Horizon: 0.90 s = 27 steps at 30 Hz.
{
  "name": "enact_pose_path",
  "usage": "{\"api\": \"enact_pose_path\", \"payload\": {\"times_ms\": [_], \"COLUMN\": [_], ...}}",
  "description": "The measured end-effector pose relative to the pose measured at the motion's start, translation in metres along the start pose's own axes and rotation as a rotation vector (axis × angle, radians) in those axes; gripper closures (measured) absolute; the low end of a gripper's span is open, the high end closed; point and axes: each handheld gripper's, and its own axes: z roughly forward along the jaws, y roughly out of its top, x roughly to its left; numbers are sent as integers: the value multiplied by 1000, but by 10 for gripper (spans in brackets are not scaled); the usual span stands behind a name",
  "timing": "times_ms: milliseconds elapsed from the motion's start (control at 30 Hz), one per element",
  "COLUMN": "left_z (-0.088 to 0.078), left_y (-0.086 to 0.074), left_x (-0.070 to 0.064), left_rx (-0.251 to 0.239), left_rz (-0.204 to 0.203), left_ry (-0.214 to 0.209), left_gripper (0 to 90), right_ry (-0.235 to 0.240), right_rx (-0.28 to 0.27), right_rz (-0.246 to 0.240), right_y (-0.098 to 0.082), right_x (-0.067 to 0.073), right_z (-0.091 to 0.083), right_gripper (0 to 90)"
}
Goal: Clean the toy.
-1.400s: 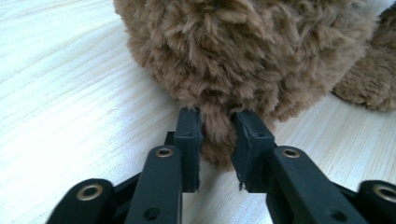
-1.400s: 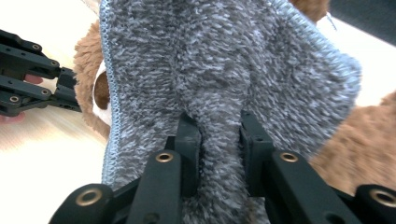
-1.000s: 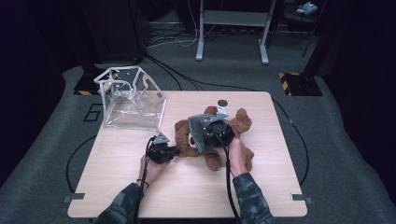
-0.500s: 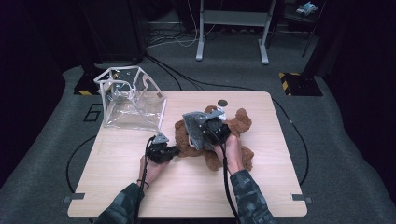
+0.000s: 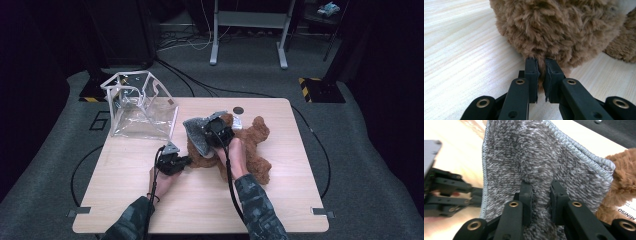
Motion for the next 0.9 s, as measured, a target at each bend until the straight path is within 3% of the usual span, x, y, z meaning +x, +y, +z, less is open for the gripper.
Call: {"api": "enact_pose_path", "payload": {"times_ms": [133,300,400,900], "left_z": [0,0,0,0], "left_y": [0,0,0,0], "left_x": [-1,-1,0,0], "left_rx": [-12,0,-10,-9], "left_rz": [-11,-6,8,6], "left_ry": [2,-3,4,8], "left_gripper": [824,825,826,825], "right_ry": [51,65,99,152], "right_rx": [-17,-8,-8,18], "right_rz": [-17,-38,-2,18], "right_y": [-5,-15,-22,-46], "right_x": [6,16,17,22], "right_z": [-9,-6,-10,-9], "right_gripper": [754,756,757,760]}}
